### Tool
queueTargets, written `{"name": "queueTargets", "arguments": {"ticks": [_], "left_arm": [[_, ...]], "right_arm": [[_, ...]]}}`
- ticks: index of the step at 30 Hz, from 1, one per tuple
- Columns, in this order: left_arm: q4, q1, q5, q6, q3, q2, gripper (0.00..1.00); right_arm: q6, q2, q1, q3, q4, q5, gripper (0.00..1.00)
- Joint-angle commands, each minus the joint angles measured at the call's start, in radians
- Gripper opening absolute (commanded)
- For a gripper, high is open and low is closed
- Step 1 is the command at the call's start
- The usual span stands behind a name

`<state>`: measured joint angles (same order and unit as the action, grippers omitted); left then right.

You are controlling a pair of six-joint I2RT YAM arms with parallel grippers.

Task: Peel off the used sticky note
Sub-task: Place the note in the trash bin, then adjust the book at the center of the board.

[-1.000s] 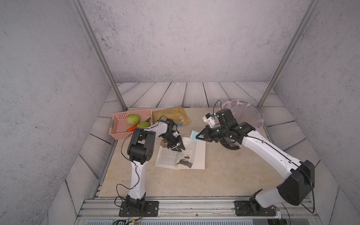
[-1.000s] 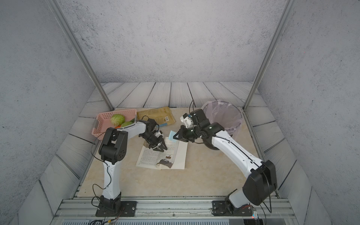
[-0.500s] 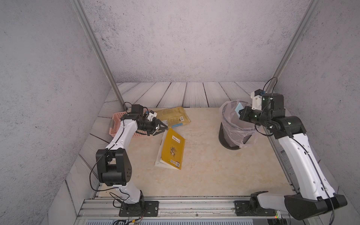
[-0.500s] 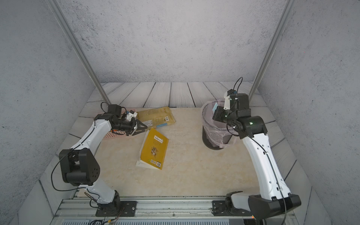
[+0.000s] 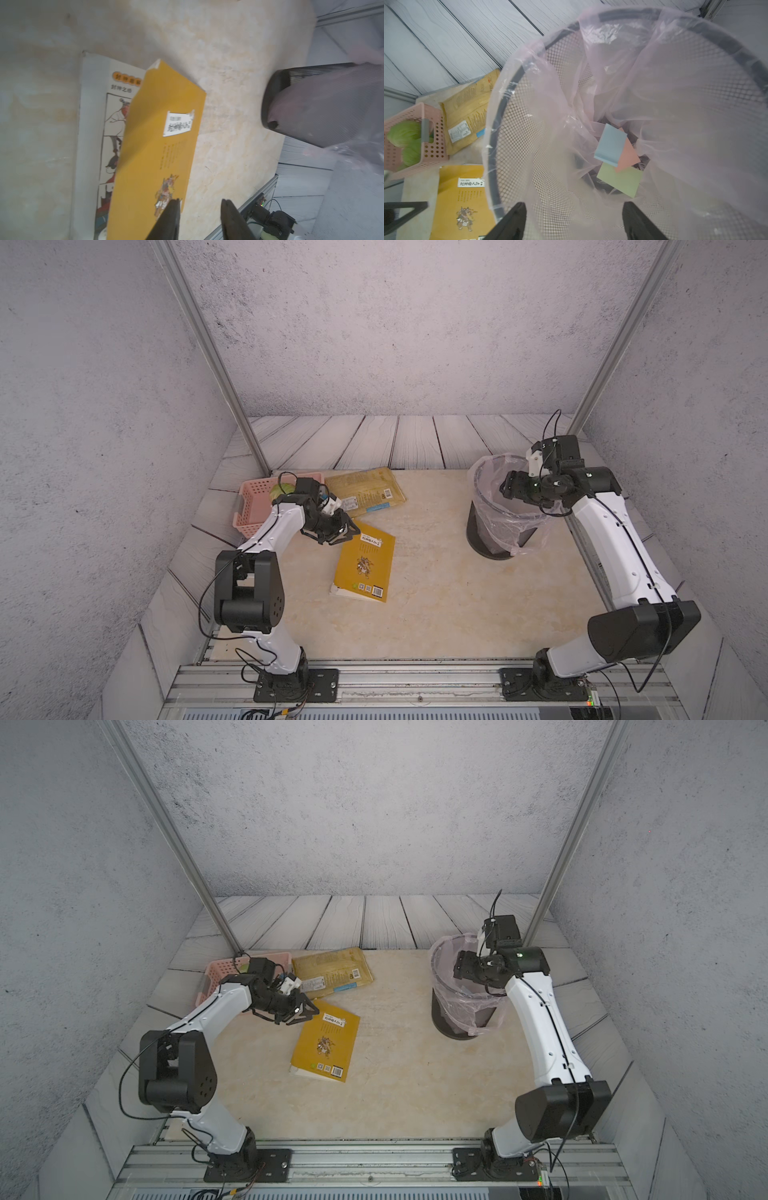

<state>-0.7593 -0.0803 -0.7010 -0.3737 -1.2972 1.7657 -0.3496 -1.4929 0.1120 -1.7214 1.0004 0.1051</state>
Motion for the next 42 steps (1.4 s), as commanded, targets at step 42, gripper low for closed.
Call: {"name": "queueTargets", "arguments": {"ticks": [42], "left_arm": [[-0.003, -0.113, 0.290, 0.085, 0.003, -0.073, 0.62]], "right_arm": [[-0.329, -0.341, 0.576, 0.583, -0.626, 0.271, 0.86]]}}
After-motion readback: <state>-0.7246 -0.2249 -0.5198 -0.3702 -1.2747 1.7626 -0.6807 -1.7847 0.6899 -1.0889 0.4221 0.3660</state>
